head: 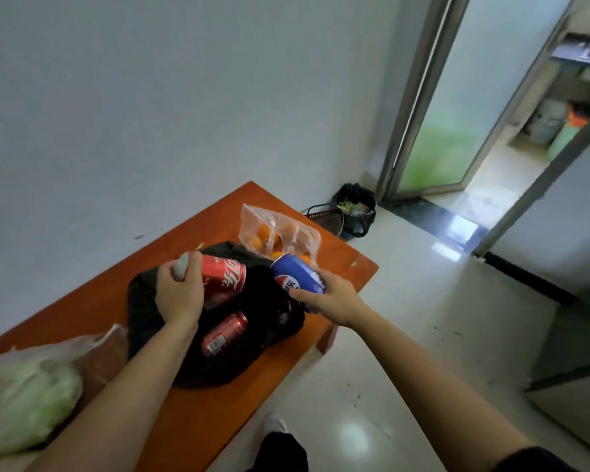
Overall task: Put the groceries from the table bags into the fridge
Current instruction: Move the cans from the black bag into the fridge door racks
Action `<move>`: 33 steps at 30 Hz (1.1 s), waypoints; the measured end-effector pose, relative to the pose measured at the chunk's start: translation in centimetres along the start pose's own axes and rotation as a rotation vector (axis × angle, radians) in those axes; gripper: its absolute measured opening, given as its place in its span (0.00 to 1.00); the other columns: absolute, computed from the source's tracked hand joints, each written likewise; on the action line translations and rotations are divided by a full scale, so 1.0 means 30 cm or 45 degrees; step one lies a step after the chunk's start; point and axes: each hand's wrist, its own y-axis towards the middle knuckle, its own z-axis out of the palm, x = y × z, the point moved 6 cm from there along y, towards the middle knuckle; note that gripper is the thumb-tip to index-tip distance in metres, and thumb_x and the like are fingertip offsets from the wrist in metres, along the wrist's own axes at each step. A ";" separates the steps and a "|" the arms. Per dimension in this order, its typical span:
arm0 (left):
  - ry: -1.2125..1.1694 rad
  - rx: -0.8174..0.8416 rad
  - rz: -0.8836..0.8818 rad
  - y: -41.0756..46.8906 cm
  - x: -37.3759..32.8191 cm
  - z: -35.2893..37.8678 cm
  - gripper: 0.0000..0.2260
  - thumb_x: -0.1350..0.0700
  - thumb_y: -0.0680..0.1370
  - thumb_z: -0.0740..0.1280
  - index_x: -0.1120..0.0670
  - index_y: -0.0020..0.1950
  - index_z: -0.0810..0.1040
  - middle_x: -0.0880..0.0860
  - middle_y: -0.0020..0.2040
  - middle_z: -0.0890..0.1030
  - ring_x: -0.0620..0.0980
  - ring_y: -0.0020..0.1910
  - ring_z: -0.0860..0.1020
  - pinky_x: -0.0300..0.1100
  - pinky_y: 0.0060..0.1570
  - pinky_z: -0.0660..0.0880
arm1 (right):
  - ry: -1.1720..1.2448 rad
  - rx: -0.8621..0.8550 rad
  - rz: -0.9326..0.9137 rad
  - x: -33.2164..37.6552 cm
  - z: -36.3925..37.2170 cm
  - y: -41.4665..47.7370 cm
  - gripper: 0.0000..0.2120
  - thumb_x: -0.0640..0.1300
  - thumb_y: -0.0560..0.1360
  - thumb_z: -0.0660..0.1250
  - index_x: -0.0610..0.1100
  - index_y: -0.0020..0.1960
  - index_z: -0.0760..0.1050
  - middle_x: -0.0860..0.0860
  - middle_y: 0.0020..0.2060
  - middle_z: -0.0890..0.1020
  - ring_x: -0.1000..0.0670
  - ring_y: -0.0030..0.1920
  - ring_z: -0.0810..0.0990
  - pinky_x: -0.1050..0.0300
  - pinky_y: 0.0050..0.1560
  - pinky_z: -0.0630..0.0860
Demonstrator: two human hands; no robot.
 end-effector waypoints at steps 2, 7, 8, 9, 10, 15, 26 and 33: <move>-0.179 0.103 -0.094 -0.115 -0.031 0.060 0.24 0.34 0.73 0.66 0.53 0.56 0.74 0.53 0.51 0.79 0.53 0.48 0.79 0.49 0.48 0.77 | 0.133 -0.180 0.033 -0.059 -0.124 -0.150 0.18 0.58 0.72 0.75 0.48 0.52 0.76 0.52 0.40 0.84 0.52 0.38 0.84 0.51 0.48 0.83; -0.473 0.683 -0.277 -0.544 -0.125 0.353 0.29 0.30 0.75 0.60 0.57 0.51 0.77 0.53 0.33 0.74 0.45 0.25 0.69 0.37 0.22 0.63 | 0.343 -0.590 0.149 -0.296 -0.418 -0.559 0.13 0.55 0.73 0.75 0.52 0.50 0.74 0.53 0.39 0.83 0.51 0.38 0.84 0.52 0.44 0.83; -0.516 0.814 -0.312 -0.656 -0.151 0.420 0.30 0.29 0.76 0.59 0.57 0.51 0.77 0.52 0.32 0.73 0.44 0.24 0.68 0.36 0.21 0.61 | 0.379 -0.669 0.172 -0.346 -0.473 -0.645 0.13 0.54 0.73 0.74 0.51 0.52 0.74 0.53 0.40 0.82 0.51 0.38 0.83 0.56 0.41 0.83; -0.555 0.940 -0.352 -0.764 -0.170 0.488 0.29 0.30 0.77 0.57 0.57 0.51 0.76 0.52 0.31 0.72 0.44 0.23 0.67 0.34 0.20 0.60 | 0.416 -0.744 0.197 -0.398 -0.527 -0.731 0.14 0.53 0.74 0.74 0.51 0.53 0.73 0.52 0.41 0.81 0.52 0.38 0.82 0.60 0.38 0.81; -0.582 1.050 -0.386 -0.875 -0.190 0.549 0.28 0.31 0.78 0.56 0.56 0.51 0.75 0.52 0.30 0.71 0.44 0.22 0.66 0.34 0.19 0.59 | 0.456 -0.820 0.224 -0.452 -0.579 -0.815 0.14 0.52 0.74 0.74 0.51 0.53 0.73 0.52 0.42 0.81 0.53 0.38 0.81 0.64 0.34 0.78; -0.506 1.502 -0.453 -1.393 -0.249 0.805 0.27 0.34 0.77 0.62 0.57 0.57 0.76 0.56 0.34 0.73 0.47 0.28 0.68 0.36 0.22 0.64 | 0.614 -1.165 0.322 -0.716 -0.813 -1.187 0.20 0.51 0.71 0.78 0.50 0.57 0.72 0.46 0.50 0.81 0.48 0.43 0.84 0.61 0.37 0.81; -0.304 2.234 -0.478 -2.350 -0.379 1.278 0.25 0.58 0.61 0.76 0.60 0.56 0.76 0.61 0.47 0.81 0.59 0.45 0.80 0.46 0.42 0.82 | 0.925 -1.829 0.535 -1.237 -1.295 -1.796 0.31 0.41 0.69 0.78 0.44 0.65 0.65 0.49 0.50 0.78 0.51 0.46 0.81 0.55 0.43 0.79; -0.465 2.462 -0.136 -2.744 -0.704 1.612 0.26 0.57 0.62 0.77 0.55 0.60 0.77 0.53 0.45 0.84 0.53 0.47 0.81 0.55 0.54 0.79 | 0.974 -2.017 0.335 -1.341 -1.867 -1.947 0.25 0.47 0.68 0.75 0.43 0.62 0.74 0.43 0.50 0.81 0.46 0.47 0.81 0.51 0.45 0.79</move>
